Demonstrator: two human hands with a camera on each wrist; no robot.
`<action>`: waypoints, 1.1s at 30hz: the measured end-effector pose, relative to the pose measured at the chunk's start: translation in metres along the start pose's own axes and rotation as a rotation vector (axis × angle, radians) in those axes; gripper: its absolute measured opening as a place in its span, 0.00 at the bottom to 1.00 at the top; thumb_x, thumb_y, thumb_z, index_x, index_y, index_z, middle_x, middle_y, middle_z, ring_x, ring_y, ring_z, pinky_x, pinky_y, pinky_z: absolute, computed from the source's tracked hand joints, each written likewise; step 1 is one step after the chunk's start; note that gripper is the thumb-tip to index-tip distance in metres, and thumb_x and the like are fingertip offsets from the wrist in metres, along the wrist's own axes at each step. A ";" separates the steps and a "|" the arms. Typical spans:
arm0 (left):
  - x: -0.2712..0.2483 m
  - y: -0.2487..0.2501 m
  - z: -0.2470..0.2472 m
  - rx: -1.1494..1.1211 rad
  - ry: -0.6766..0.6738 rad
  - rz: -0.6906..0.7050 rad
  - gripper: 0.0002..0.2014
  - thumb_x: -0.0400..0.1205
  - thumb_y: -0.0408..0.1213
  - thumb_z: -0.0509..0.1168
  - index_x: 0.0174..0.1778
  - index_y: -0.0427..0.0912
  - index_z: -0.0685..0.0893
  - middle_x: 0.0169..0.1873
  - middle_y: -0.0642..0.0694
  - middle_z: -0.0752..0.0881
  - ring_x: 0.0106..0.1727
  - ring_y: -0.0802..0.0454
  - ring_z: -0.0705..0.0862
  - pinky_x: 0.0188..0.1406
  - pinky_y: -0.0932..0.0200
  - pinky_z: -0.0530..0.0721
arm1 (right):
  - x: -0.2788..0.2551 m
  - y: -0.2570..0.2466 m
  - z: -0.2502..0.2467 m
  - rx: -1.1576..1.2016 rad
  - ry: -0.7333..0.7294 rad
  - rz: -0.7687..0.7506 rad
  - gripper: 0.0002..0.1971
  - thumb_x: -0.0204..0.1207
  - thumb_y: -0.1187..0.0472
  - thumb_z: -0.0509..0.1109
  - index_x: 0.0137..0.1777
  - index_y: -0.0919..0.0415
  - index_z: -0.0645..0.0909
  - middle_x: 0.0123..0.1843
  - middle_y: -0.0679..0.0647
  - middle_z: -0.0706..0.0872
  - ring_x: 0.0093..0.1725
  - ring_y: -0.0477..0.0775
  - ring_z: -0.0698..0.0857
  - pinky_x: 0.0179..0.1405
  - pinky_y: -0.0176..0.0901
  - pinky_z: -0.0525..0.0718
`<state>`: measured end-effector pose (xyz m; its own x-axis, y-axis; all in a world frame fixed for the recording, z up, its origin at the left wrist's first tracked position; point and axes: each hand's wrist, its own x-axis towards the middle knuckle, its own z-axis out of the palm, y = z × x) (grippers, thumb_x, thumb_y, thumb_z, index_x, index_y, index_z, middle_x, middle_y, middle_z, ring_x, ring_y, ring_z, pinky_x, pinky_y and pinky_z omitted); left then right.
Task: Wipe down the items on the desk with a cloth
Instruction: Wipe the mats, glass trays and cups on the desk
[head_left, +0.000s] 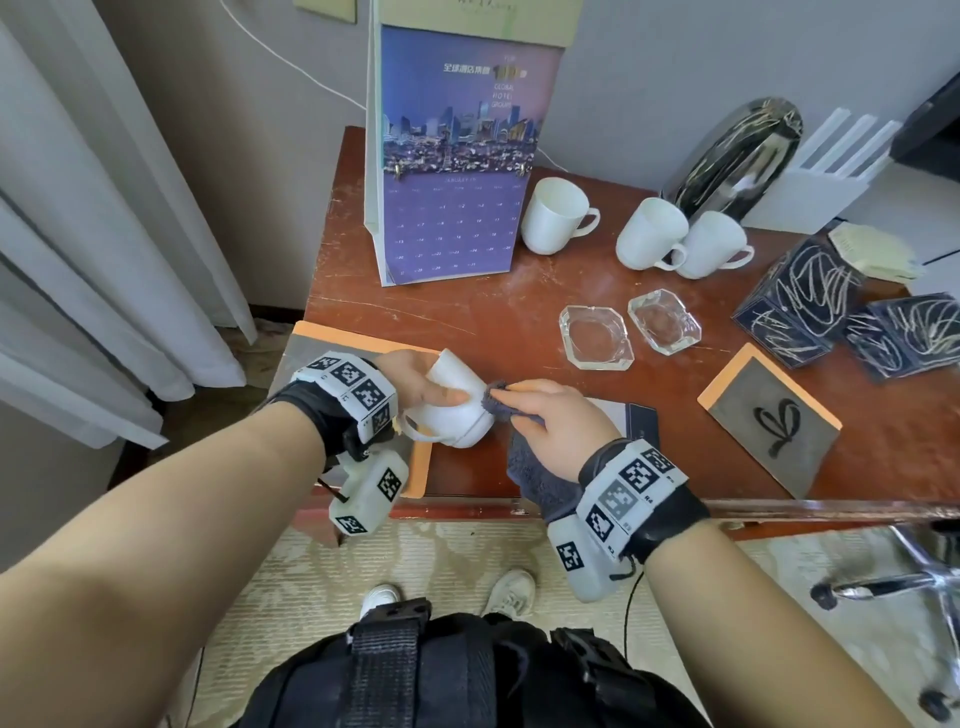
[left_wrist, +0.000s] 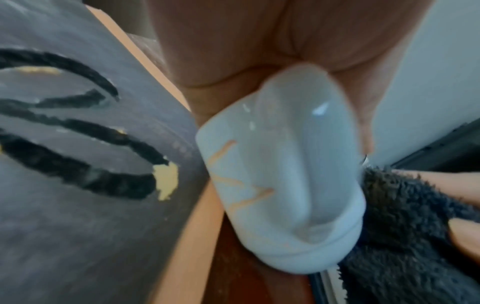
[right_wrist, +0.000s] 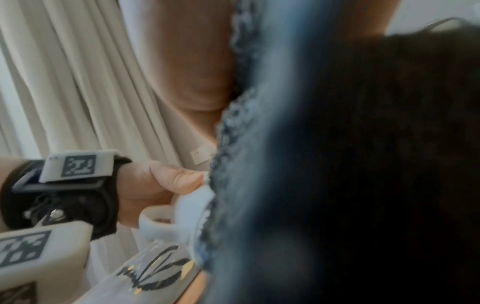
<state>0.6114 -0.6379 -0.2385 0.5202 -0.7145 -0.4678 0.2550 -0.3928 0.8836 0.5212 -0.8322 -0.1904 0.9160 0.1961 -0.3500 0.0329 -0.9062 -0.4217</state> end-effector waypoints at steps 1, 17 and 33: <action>0.002 -0.004 0.000 -0.012 0.013 0.005 0.41 0.48 0.61 0.81 0.51 0.38 0.82 0.41 0.47 0.87 0.42 0.53 0.86 0.44 0.60 0.83 | -0.002 0.003 -0.002 0.009 0.041 0.013 0.22 0.84 0.64 0.56 0.75 0.46 0.71 0.77 0.48 0.70 0.76 0.56 0.66 0.75 0.49 0.65; -0.006 -0.044 0.028 -0.245 0.089 0.161 0.24 0.63 0.46 0.81 0.49 0.41 0.81 0.38 0.57 0.91 0.44 0.64 0.88 0.48 0.64 0.84 | -0.005 -0.023 0.012 -0.355 -0.041 -0.146 0.29 0.82 0.67 0.54 0.79 0.39 0.60 0.81 0.43 0.59 0.64 0.58 0.65 0.63 0.48 0.75; -0.009 -0.045 0.027 -0.245 0.110 0.118 0.23 0.50 0.50 0.82 0.41 0.52 0.91 0.40 0.54 0.91 0.51 0.53 0.86 0.61 0.48 0.82 | -0.005 -0.029 0.013 -0.199 0.007 -0.154 0.25 0.83 0.65 0.54 0.74 0.39 0.69 0.78 0.41 0.64 0.64 0.54 0.65 0.63 0.41 0.69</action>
<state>0.5734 -0.6297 -0.2742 0.6402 -0.6745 -0.3677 0.3692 -0.1496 0.9172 0.5103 -0.8021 -0.1878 0.8968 0.3353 -0.2886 0.2496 -0.9220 -0.2959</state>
